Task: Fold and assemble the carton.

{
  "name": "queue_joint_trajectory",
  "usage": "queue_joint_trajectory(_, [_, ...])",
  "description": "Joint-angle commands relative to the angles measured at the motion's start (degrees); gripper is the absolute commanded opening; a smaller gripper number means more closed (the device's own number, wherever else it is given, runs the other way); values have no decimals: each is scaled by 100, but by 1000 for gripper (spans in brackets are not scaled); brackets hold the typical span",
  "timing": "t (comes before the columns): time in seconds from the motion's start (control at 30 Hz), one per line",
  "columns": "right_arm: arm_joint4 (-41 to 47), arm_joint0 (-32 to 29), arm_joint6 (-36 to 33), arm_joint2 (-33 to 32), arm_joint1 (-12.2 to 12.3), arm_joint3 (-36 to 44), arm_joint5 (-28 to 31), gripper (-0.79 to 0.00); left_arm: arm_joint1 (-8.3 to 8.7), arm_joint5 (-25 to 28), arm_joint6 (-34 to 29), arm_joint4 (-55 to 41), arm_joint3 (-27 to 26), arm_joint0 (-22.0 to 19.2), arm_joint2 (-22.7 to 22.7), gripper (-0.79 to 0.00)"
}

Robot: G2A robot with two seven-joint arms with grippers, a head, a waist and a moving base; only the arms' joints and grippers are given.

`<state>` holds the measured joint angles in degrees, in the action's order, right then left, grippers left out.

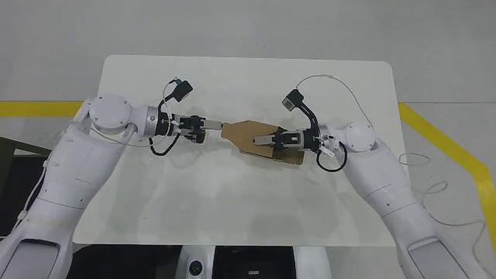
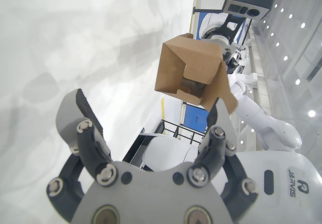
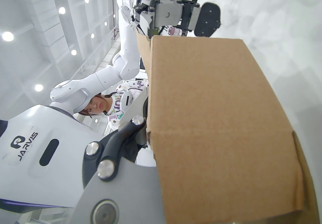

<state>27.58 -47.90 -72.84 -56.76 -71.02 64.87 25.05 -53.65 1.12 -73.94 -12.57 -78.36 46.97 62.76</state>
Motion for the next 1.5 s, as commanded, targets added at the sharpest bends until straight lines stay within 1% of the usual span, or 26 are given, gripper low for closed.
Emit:
queue_joint_trajectory(0.0, [-93, -45, 50, -29, 21, 50, -88, -785, 26, -20, 0, -6, -62, 46, 89, 0])
queue_joint_trajectory(0.23, [-384, -149, 249, -72, 68, 228, -349, -785, 94, -75, 21, -45, -541, 211, 313, 0])
queue_joint_trajectory(0.33, [-402, -141, 276, -47, 64, 323, -379, -785, 123, -197, -32, 432, -708, 189, 242, 0])
queue_joint_trajectory(0.47, [-366, -102, 227, 5, 51, 437, -375, -785, 115, -406, 84, 579, -692, 185, 145, 0])
queue_joint_trajectory(0.57, [-333, -89, 202, 37, 44, 497, -393, -785, 109, -471, 56, 629, -654, 141, 88, 0])
queue_joint_trajectory(0.8, [-194, -77, 161, 100, 21, 587, -320, -785, 91, -476, 70, 640, -548, 77, -15, 0])
queue_joint_trajectory(1.07, [-57, 10, 151, 237, -34, 644, -242, -785, 84, -477, 48, 584, -548, 94, -80, 0])
queue_joint_trajectory(1.47, [196, 252, 172, 450, -157, 370, -41, -785, 77, -367, 1, 501, -558, 88, -142, 0])
